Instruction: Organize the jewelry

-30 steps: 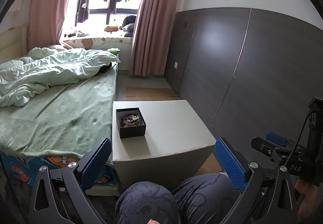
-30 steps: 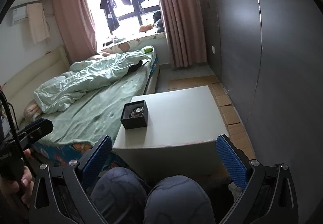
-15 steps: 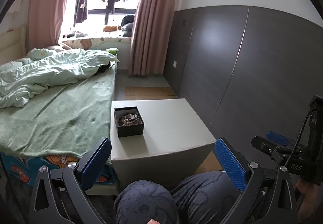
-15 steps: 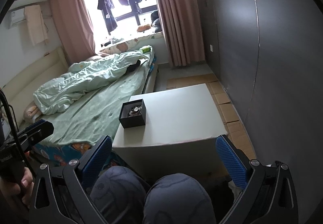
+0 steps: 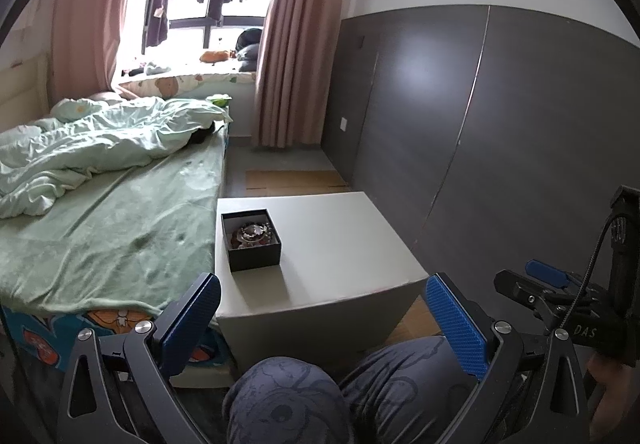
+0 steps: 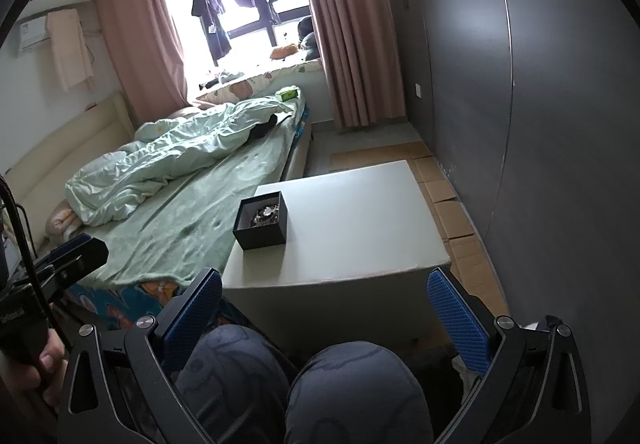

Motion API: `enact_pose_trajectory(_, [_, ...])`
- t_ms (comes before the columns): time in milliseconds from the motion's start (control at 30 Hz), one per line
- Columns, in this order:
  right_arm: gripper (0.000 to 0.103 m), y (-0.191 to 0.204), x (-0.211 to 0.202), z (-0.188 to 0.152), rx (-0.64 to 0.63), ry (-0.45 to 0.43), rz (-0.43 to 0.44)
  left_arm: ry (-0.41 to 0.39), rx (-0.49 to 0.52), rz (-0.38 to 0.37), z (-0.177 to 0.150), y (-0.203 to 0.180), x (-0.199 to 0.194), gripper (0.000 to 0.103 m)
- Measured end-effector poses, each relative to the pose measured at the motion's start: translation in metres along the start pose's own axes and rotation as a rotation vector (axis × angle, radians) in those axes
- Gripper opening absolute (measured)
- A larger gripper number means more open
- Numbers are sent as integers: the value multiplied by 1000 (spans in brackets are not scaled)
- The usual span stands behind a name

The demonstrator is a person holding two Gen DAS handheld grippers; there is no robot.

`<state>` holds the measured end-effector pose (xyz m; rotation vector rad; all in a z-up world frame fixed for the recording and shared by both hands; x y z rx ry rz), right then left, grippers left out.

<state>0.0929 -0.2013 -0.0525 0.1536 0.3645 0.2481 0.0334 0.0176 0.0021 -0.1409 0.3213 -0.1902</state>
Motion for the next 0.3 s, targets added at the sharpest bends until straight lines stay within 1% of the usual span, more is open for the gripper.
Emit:
enact_pose_trajectory(200, [103, -1, 1, 0, 0, 0, -3, 3, 2, -4, -1, -1, 1, 103])
enact_pose_trajectory(300, [103, 0, 2, 0, 1, 1, -9, 4, -1, 5, 0, 1, 2, 103])
Point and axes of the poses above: each gripper's, at about its wrist camera, not at the fingertips, and x roughly the way its jaws point, y to its left, z to its top, the point moved 6 cm from there along x, roughly the way its jaws point, and after that the axes turned 15 degrees about -y, right-handed, at the moved point
